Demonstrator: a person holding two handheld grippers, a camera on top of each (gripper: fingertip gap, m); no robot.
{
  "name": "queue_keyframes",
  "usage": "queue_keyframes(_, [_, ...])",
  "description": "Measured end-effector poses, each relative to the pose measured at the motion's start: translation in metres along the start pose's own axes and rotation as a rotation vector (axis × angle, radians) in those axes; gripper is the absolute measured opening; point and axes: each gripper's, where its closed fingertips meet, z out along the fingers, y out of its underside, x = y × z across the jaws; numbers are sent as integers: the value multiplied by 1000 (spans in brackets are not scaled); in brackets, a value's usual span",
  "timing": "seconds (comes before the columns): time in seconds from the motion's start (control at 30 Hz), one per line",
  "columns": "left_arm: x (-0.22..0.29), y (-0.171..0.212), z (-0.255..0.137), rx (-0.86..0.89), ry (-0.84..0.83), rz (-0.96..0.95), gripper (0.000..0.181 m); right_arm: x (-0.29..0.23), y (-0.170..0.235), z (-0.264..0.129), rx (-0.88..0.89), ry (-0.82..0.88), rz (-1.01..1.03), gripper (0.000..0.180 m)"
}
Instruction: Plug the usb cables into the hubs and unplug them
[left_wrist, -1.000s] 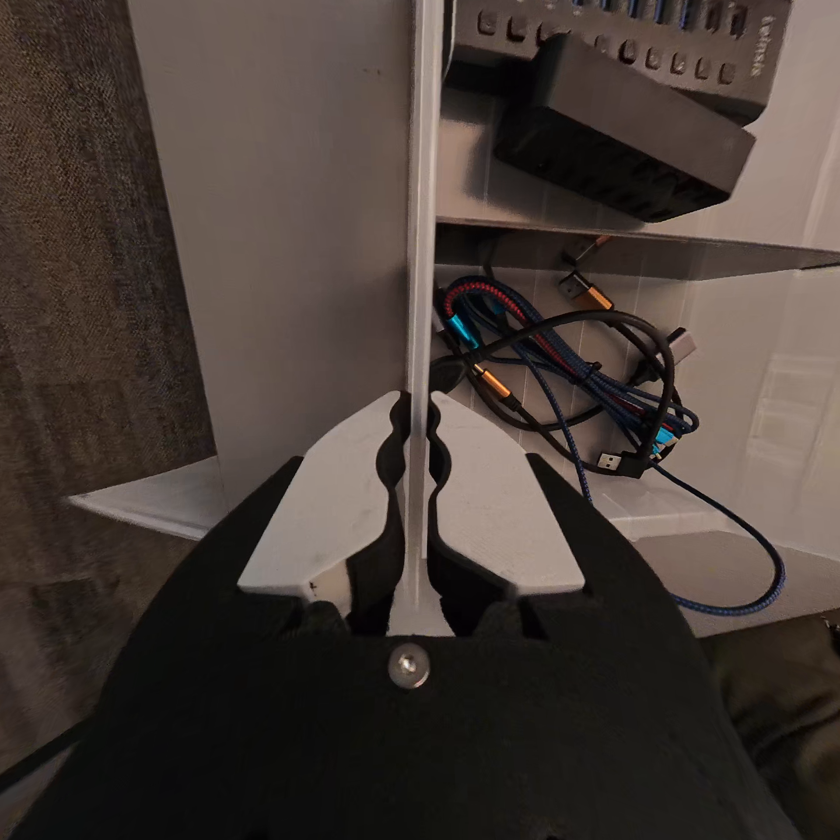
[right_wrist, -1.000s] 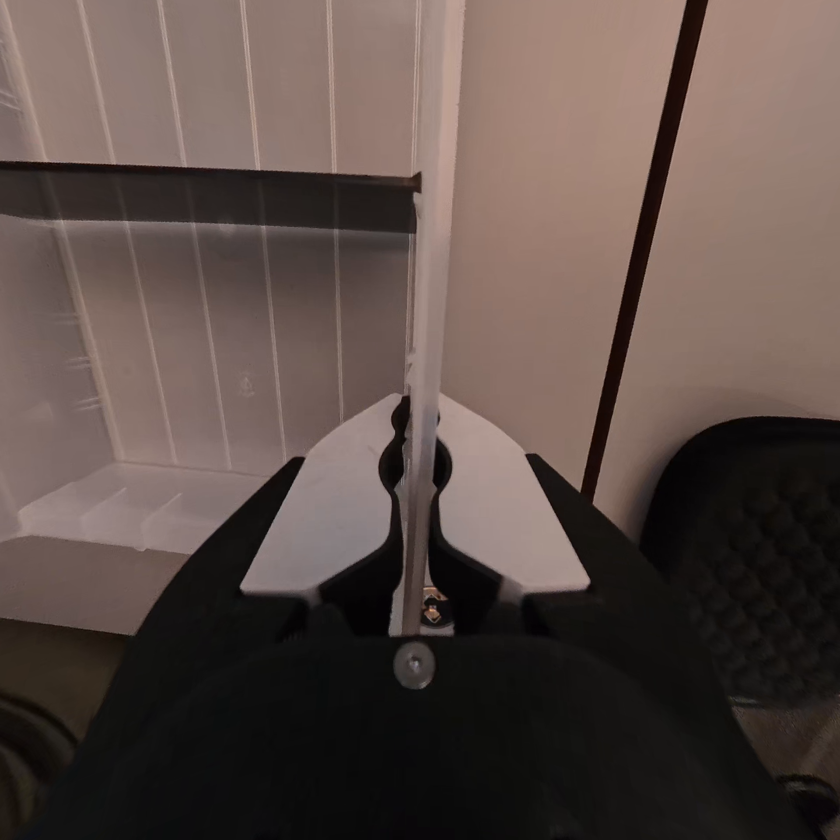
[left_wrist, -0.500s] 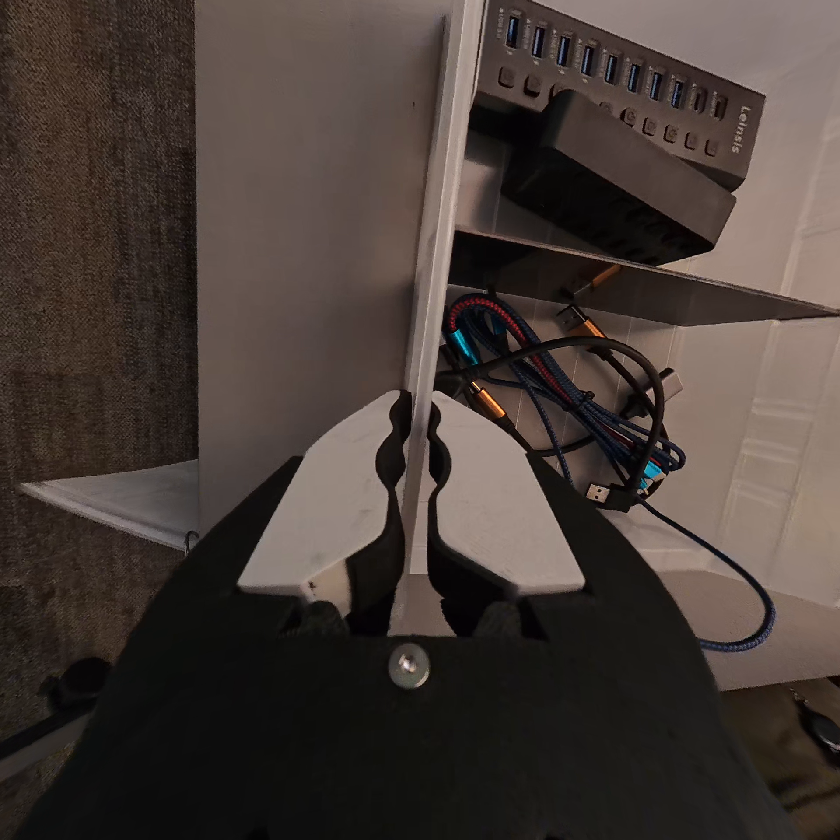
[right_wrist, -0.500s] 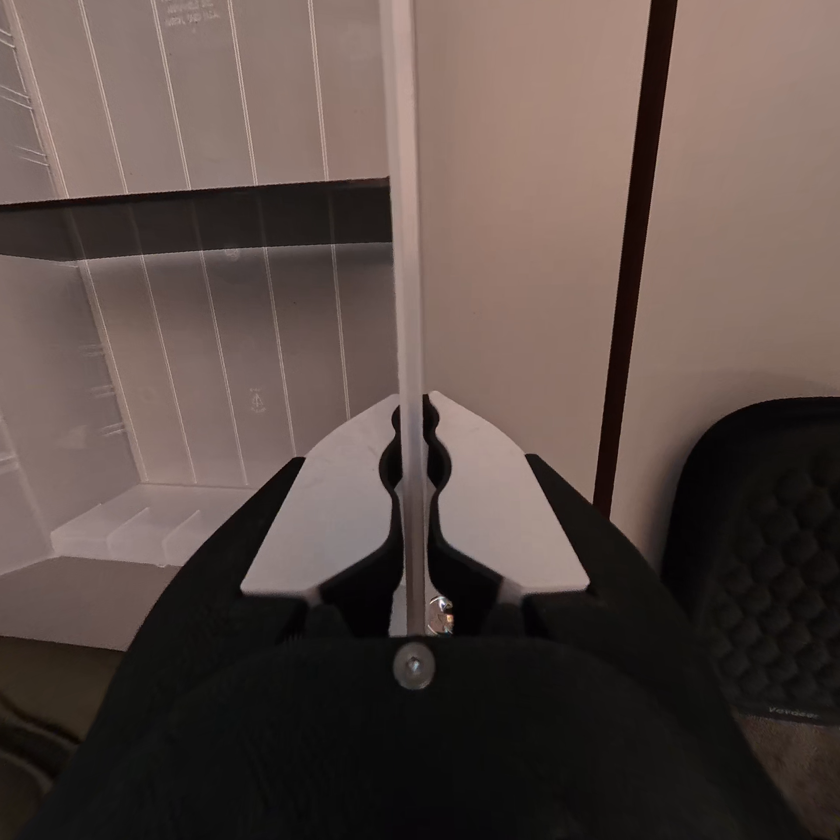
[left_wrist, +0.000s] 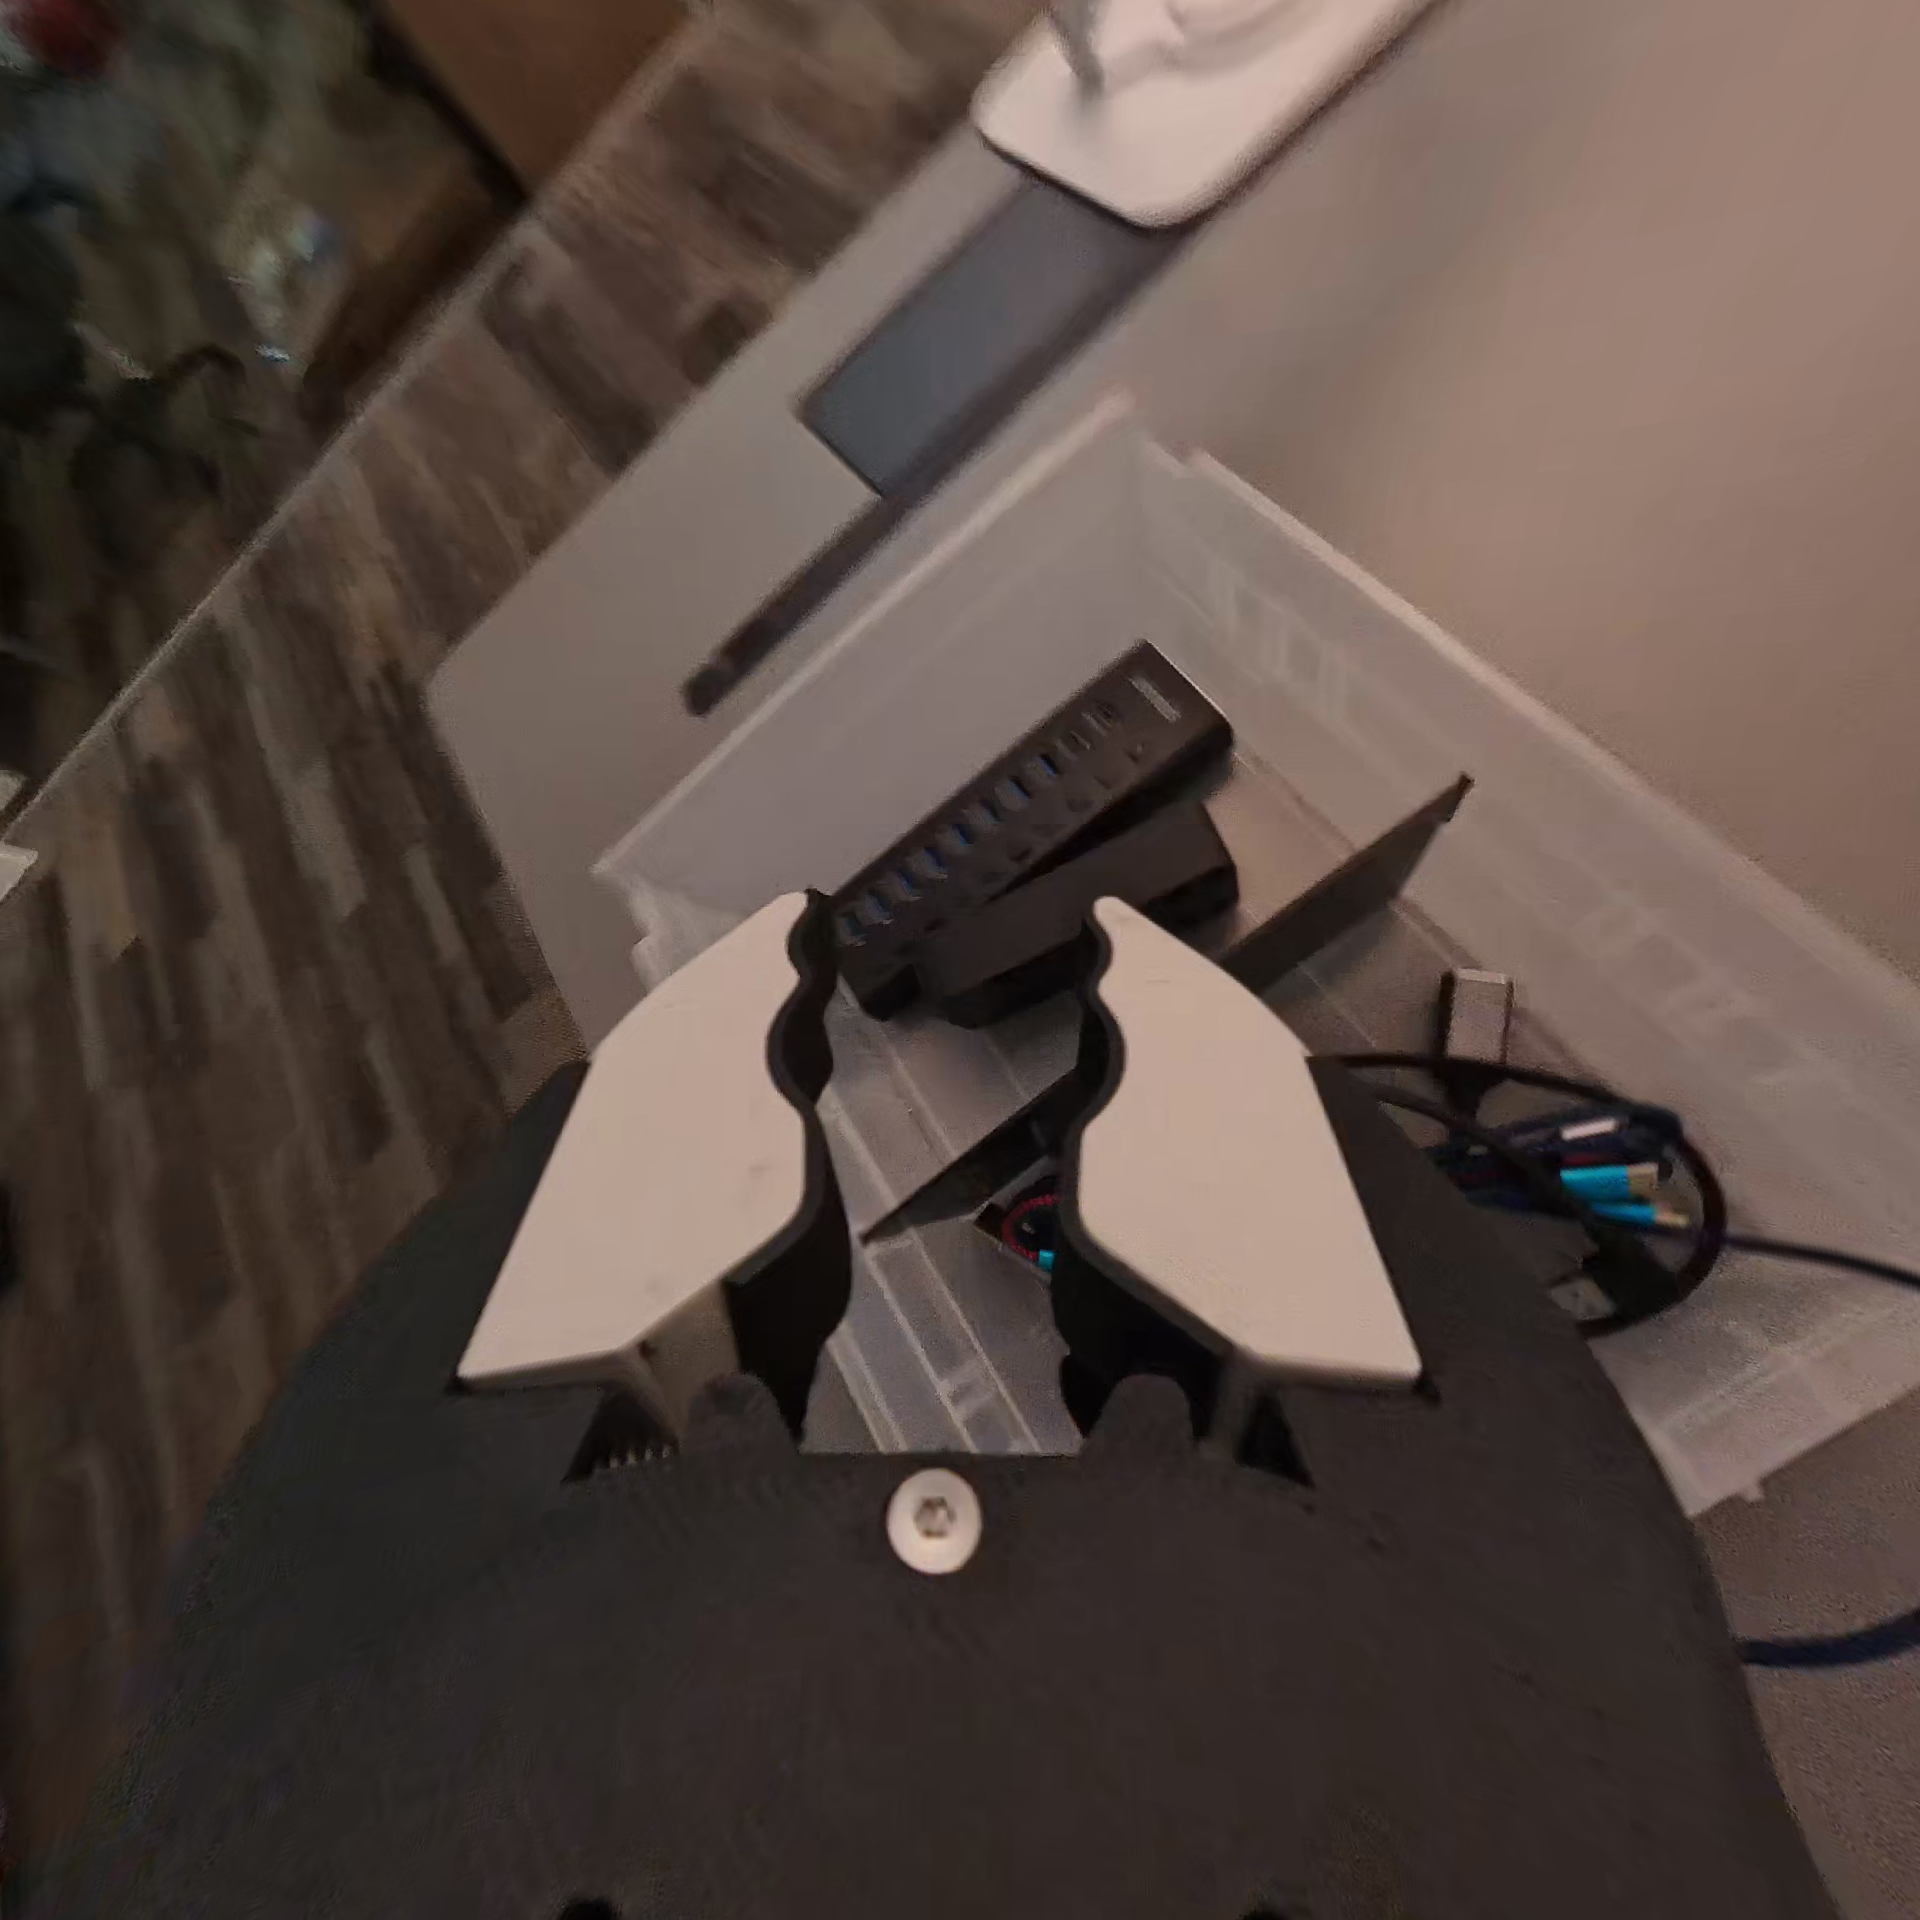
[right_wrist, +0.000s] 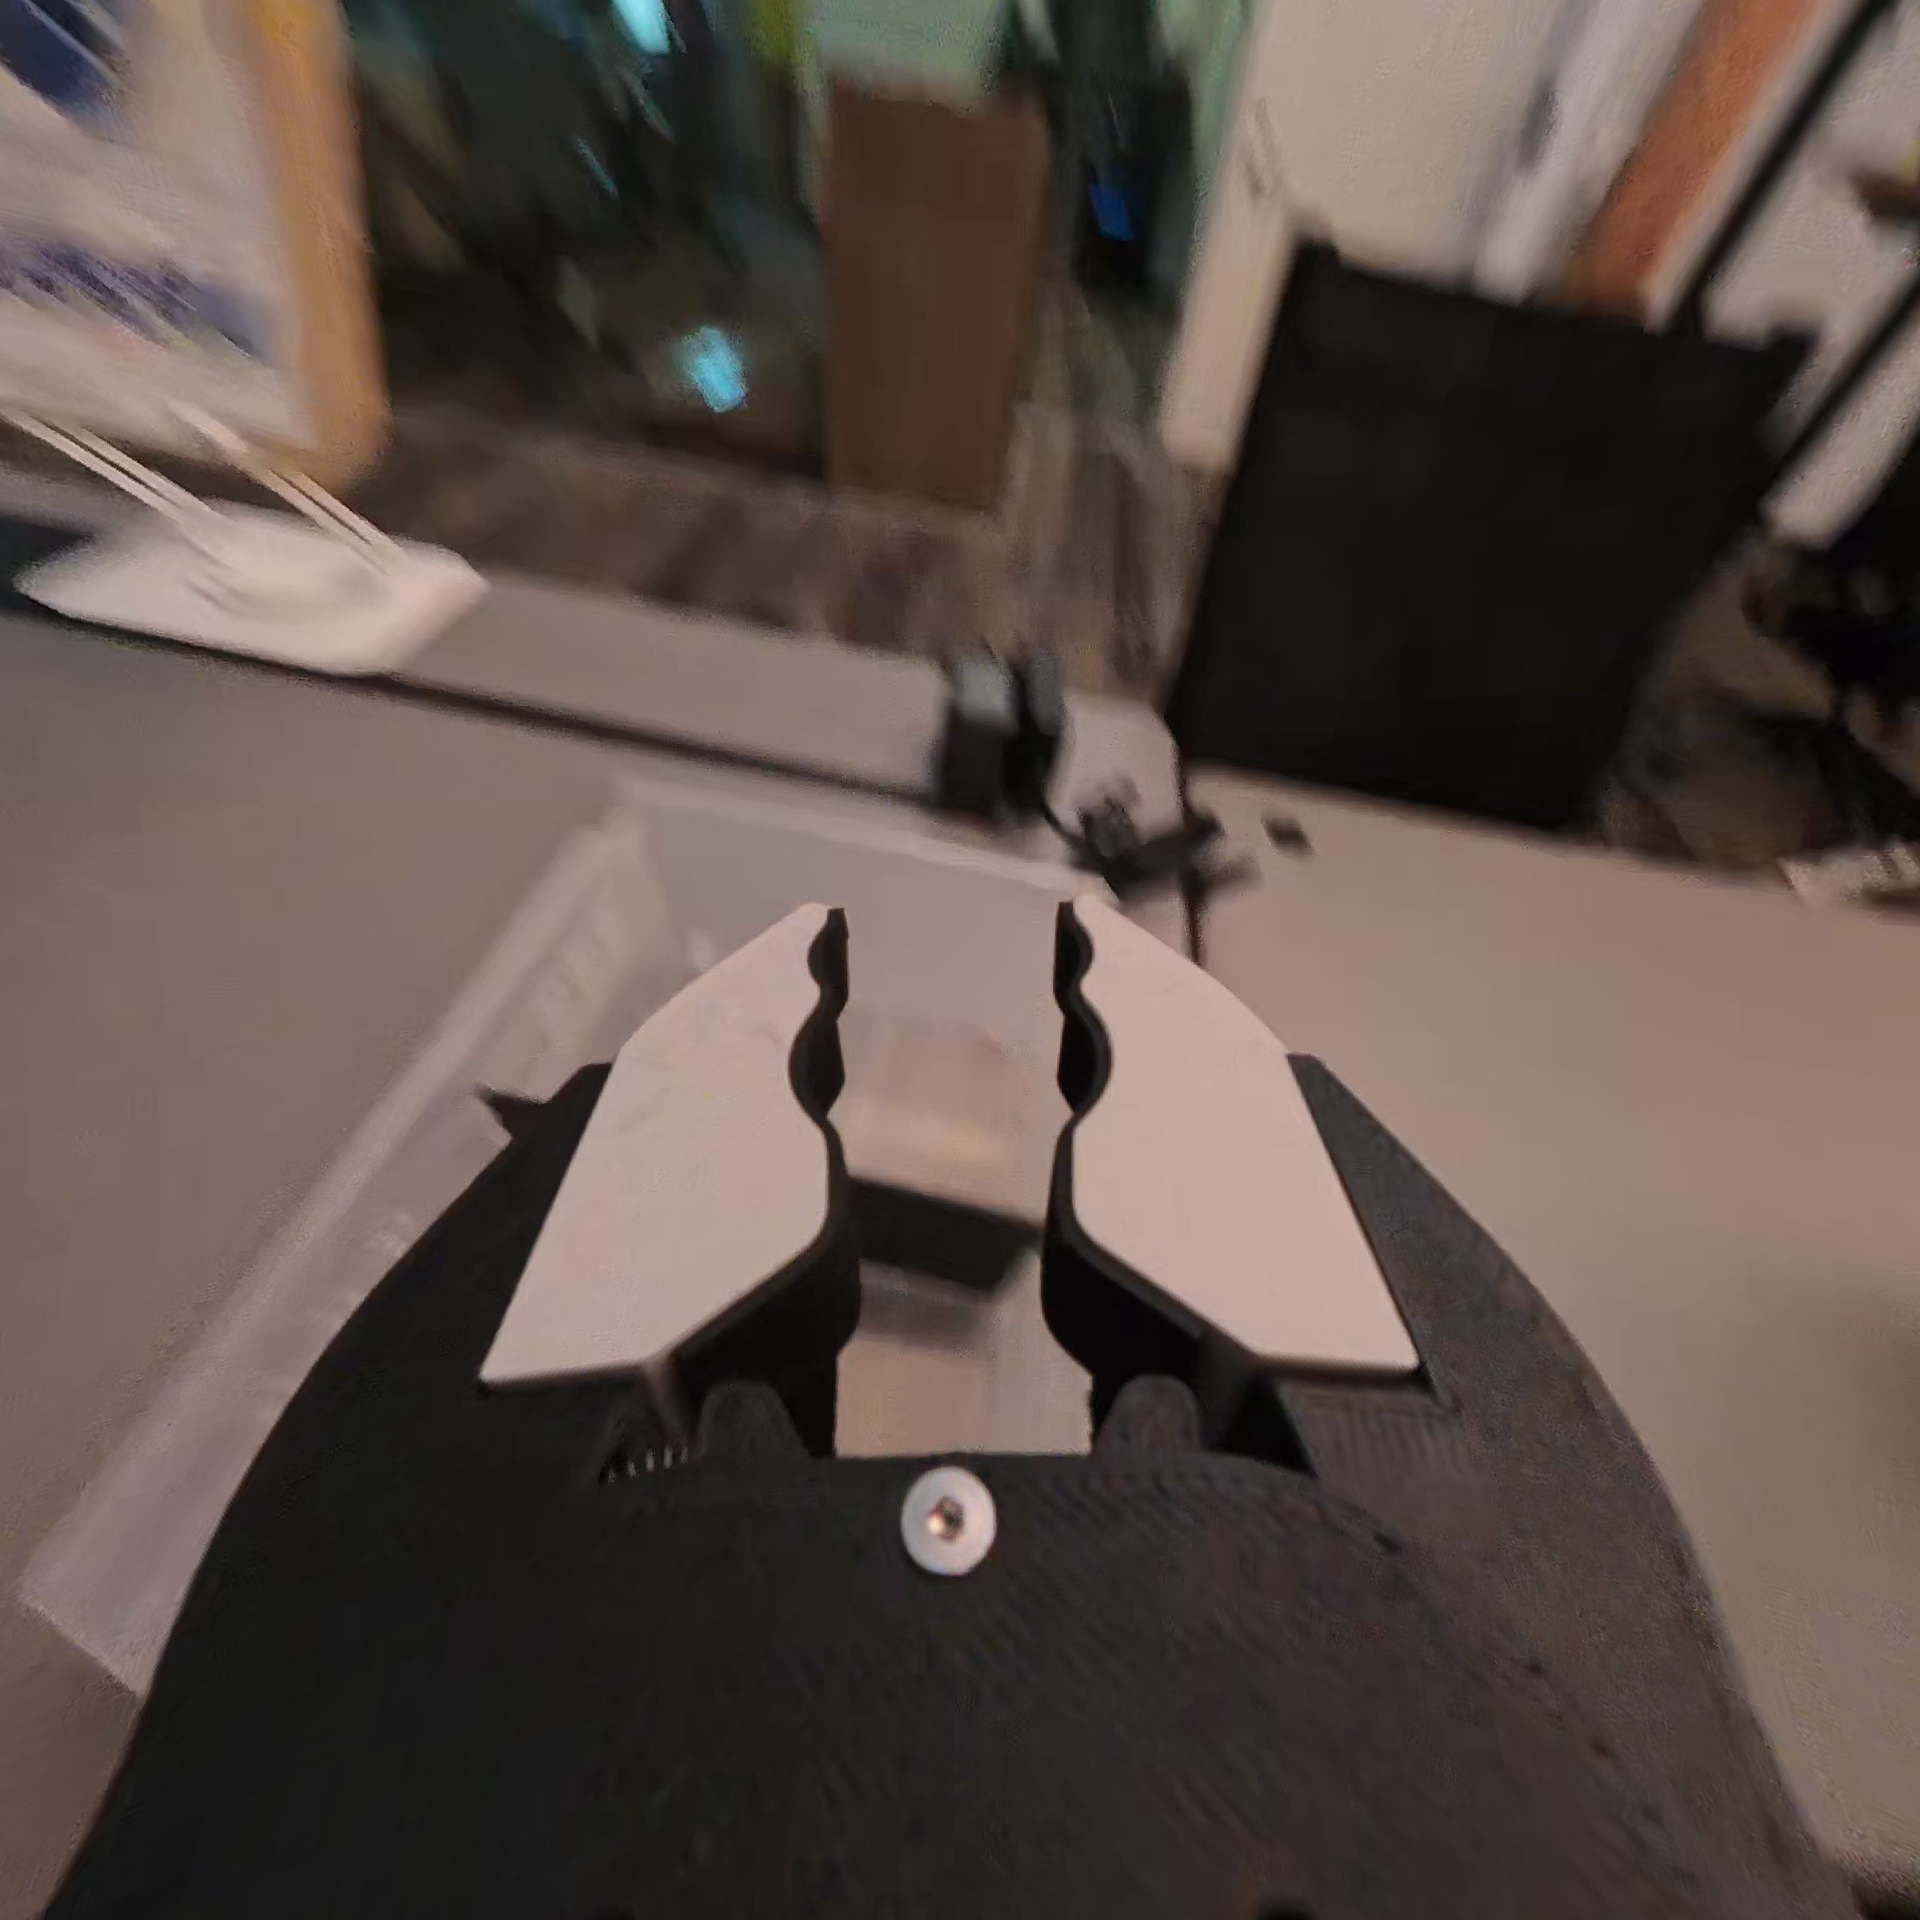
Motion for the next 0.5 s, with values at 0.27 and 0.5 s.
queue_keyframes(0.27, [26, 27, 70, -366, 334, 271, 42, -171, -41, 3, 248, -418, -116, 41])
queue_keyframes(0.5, [20, 73, 94, -618, 410, 492, 40, -297, -18, 38, 239, -703, -121, 40])
